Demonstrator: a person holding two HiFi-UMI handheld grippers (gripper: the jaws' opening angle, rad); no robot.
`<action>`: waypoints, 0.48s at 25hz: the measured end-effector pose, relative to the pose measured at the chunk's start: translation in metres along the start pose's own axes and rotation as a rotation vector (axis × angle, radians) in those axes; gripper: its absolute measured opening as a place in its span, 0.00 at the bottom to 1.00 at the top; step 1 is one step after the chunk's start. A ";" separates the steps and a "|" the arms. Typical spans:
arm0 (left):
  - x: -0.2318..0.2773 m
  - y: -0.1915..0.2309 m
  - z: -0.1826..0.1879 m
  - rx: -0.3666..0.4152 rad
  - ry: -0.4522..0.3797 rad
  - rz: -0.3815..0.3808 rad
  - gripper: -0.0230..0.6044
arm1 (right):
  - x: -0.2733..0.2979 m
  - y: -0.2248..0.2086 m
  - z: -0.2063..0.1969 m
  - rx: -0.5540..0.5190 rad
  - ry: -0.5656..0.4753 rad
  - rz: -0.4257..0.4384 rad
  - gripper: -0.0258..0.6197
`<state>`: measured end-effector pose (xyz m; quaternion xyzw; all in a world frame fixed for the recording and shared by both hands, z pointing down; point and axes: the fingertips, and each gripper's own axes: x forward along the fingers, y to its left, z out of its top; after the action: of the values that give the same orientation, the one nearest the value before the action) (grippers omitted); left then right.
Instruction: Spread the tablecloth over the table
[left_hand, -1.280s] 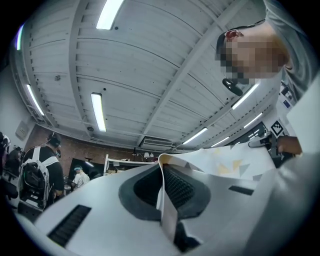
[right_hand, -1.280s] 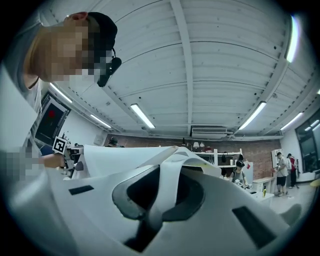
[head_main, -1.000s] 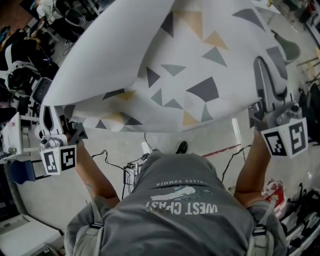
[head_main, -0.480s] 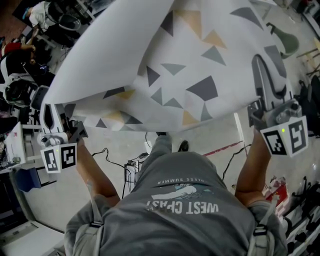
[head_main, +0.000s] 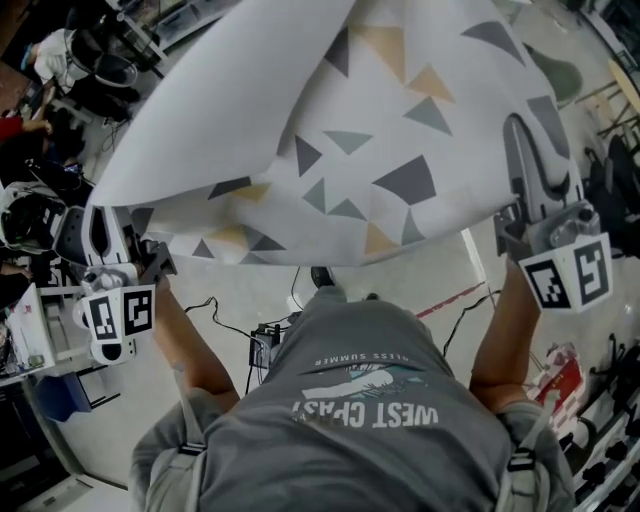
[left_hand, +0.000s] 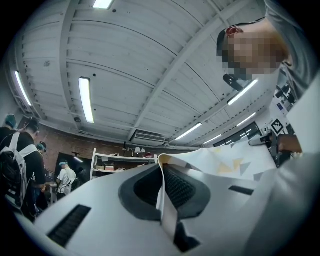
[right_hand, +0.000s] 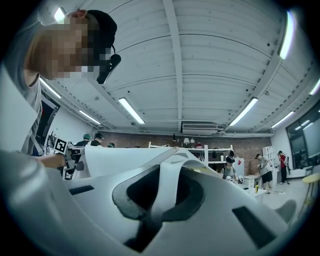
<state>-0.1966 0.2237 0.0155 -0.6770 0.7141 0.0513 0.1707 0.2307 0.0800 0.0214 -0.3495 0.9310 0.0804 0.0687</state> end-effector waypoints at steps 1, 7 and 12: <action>0.006 0.006 -0.003 -0.006 -0.002 -0.005 0.04 | 0.006 0.001 -0.001 -0.002 0.002 -0.007 0.07; 0.043 0.043 -0.030 -0.042 -0.016 -0.049 0.03 | 0.045 0.007 -0.006 -0.026 0.018 -0.059 0.07; 0.069 0.071 -0.056 -0.080 -0.015 -0.084 0.03 | 0.074 0.010 -0.015 -0.047 0.039 -0.097 0.07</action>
<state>-0.2777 0.1470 0.0354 -0.7123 0.6811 0.0774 0.1508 0.1675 0.0369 0.0235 -0.3970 0.9120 0.0920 0.0462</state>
